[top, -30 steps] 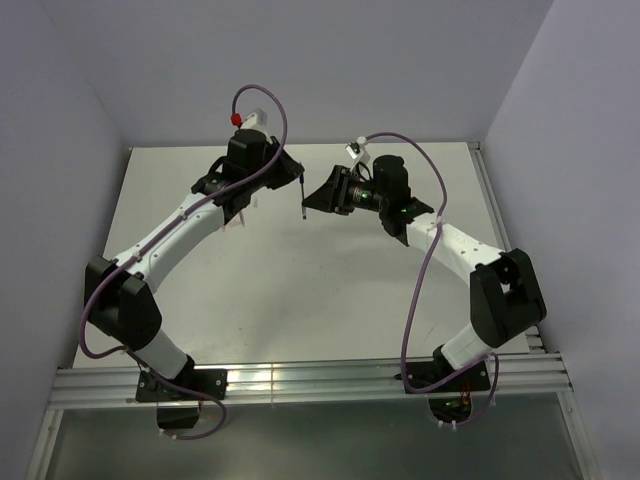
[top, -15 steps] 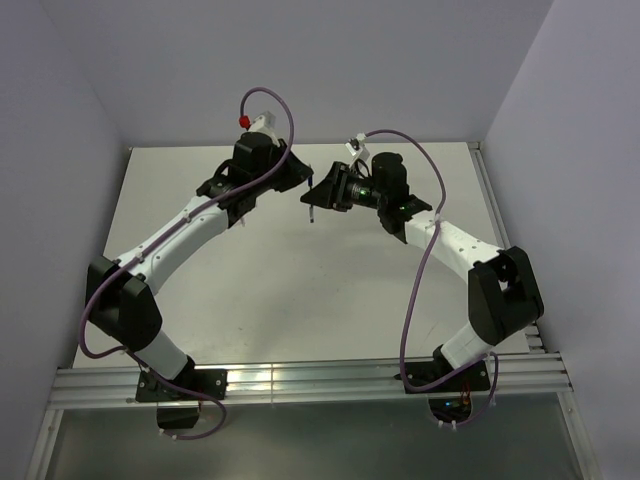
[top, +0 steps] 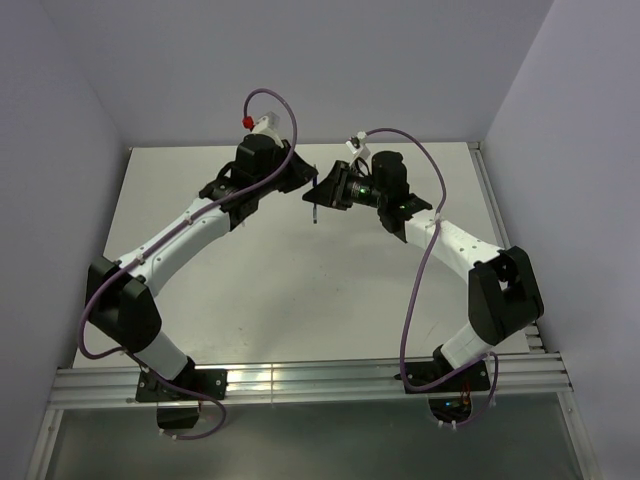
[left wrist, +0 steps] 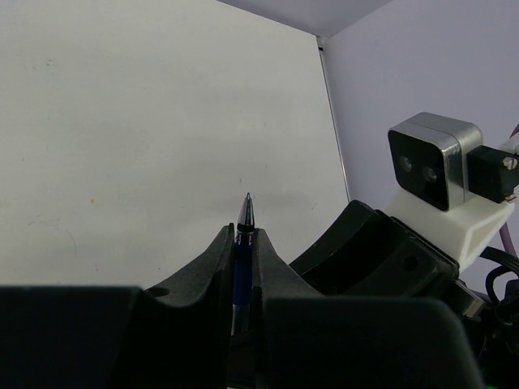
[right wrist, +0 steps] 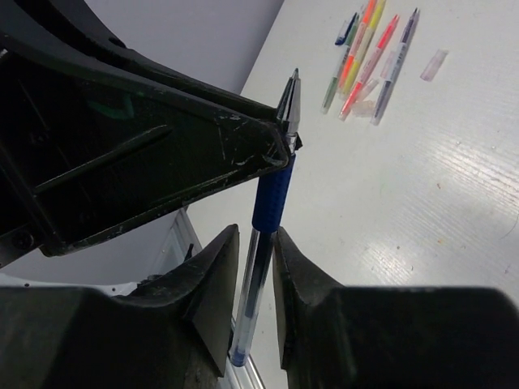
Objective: Insert the pens into the pen caps
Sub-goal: Pick up the pen from the corner of the board, then pick up the pen cap from the center of the board.
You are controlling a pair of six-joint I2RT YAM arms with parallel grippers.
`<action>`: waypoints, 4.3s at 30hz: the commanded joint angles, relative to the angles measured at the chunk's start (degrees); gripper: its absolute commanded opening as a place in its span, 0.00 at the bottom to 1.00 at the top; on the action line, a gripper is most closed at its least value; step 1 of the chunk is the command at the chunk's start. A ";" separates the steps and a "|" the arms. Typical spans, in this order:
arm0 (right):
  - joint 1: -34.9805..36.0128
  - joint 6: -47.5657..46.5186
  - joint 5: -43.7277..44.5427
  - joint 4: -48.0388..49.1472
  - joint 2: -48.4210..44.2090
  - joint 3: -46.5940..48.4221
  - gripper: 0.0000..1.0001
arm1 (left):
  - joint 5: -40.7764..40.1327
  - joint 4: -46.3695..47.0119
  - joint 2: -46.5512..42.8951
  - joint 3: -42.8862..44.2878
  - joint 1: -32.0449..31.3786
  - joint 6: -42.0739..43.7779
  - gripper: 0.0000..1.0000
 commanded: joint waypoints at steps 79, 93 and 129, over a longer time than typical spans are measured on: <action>-2.73 -10.69 5.68 -11.96 -8.92 -1.21 0.00 | -15.54 -13.31 29.34 13.93 36.06 12.96 0.43; -2.99 -10.95 6.03 -12.22 -9.18 -1.83 0.00 | -15.45 -14.45 33.30 17.89 36.06 14.55 0.44; -3.96 -10.77 5.86 -11.43 -9.36 -2.71 0.00 | -14.05 -16.21 38.05 22.37 35.98 15.95 0.43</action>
